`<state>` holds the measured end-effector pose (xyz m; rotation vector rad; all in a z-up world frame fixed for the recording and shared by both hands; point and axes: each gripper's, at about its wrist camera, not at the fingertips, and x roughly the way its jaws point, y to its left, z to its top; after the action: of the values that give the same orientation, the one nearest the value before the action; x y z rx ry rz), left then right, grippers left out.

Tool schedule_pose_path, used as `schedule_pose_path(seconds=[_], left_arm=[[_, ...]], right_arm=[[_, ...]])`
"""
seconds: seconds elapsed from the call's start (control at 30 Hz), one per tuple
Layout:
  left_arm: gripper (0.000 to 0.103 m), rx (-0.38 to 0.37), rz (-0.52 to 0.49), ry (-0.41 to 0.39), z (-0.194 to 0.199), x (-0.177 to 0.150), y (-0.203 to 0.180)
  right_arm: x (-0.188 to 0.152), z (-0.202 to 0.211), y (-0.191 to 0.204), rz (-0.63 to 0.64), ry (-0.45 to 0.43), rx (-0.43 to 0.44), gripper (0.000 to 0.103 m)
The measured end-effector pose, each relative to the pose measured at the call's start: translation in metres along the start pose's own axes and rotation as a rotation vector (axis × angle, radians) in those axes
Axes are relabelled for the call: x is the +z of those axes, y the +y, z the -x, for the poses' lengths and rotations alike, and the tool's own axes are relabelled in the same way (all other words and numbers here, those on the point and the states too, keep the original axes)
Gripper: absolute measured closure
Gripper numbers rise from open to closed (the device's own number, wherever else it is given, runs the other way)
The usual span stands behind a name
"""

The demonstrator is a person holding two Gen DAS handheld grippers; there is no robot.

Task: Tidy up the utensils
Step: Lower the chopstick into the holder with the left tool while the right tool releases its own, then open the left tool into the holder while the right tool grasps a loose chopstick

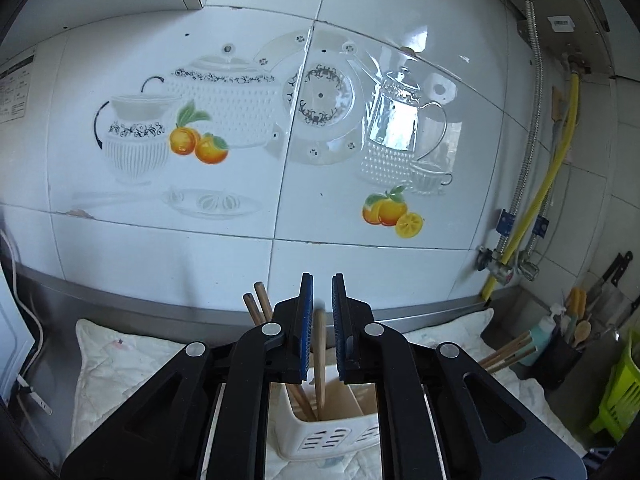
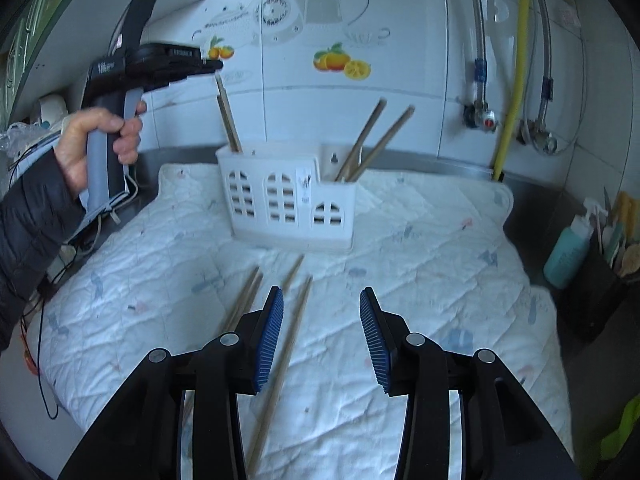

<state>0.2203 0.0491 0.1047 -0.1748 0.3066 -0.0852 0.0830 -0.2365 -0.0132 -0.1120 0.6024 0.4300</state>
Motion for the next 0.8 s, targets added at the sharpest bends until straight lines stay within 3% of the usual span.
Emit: schedule_pose_path(seconds=[0.1, 0.33, 0.53, 0.63, 0.8], left_arm=[[0.087, -0.006, -0.025, -0.004, 0.015, 0.000, -0.006], [0.062, 0.003, -0.052, 0.006, 0.059, -0.018, -0.014], [0.061, 0.042, -0.071, 0.066, 0.094, -0.061, -0.015], [0.050, 0.073, -0.071, 0.092, 0.108, -0.087, -0.014], [0.049, 0.083, -0.054, 0.166, 0.123, -0.132, -0.013]], right_arm=[[-0.022, -0.002, 0.005, -0.007, 0.045, 0.008, 0.064], [-0.066, -0.005, 0.015, -0.068, 0.111, 0.040, 0.072], [-0.089, -0.018, 0.026, -0.107, 0.152, 0.064, 0.079], [-0.093, -0.025, 0.029, -0.119, 0.160, 0.062, 0.082], [-0.097, -0.033, 0.031, -0.121, 0.170, 0.047, 0.083]])
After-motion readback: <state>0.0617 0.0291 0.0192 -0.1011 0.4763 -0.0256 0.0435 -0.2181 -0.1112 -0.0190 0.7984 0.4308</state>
